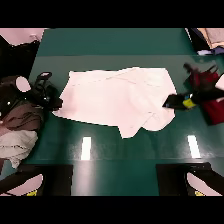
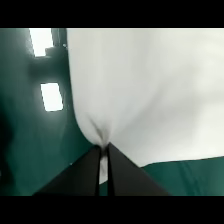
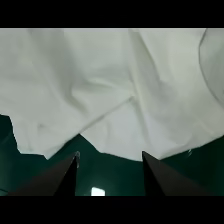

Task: Fold the shirts.

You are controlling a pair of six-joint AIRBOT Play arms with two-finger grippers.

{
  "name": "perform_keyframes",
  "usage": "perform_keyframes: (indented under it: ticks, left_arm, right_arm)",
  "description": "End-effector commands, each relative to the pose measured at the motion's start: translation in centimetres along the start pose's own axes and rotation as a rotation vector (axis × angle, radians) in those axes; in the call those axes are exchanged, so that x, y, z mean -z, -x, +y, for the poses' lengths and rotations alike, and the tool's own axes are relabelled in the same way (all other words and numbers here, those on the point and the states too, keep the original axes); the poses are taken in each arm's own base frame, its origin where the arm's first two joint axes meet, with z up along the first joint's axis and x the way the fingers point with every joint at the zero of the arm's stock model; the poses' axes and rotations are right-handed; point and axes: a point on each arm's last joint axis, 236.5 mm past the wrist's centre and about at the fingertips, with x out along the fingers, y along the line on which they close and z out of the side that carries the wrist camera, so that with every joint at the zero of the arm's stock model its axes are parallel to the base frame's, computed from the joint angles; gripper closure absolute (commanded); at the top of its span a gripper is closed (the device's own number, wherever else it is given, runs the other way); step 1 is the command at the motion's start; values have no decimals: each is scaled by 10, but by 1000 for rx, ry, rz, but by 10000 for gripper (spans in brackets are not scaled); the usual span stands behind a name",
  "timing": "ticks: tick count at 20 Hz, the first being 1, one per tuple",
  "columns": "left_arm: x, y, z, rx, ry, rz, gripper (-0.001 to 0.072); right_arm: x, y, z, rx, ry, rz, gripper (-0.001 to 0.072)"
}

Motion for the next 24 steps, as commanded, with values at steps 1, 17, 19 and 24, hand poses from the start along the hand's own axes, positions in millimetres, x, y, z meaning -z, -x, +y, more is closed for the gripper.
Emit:
perform_keyframes:
  ticks: [1,17,19,24]
  left_arm:
    - [2,13,-3,5,-19,-14,674]
    - [4,13,-11,41,-8,-8,674]
    - [4,13,-11,41,-8,-8,674]
    - [4,13,-11,41,-14,-8,674]
  right_arm:
    - [62,-43,-25,34,-190,140,262]
    - [84,-119,2,-73,-469,105,262]
    - [75,-120,2,-80,-490,68,262]
    - [56,-120,0,-93,-548,-15,310]
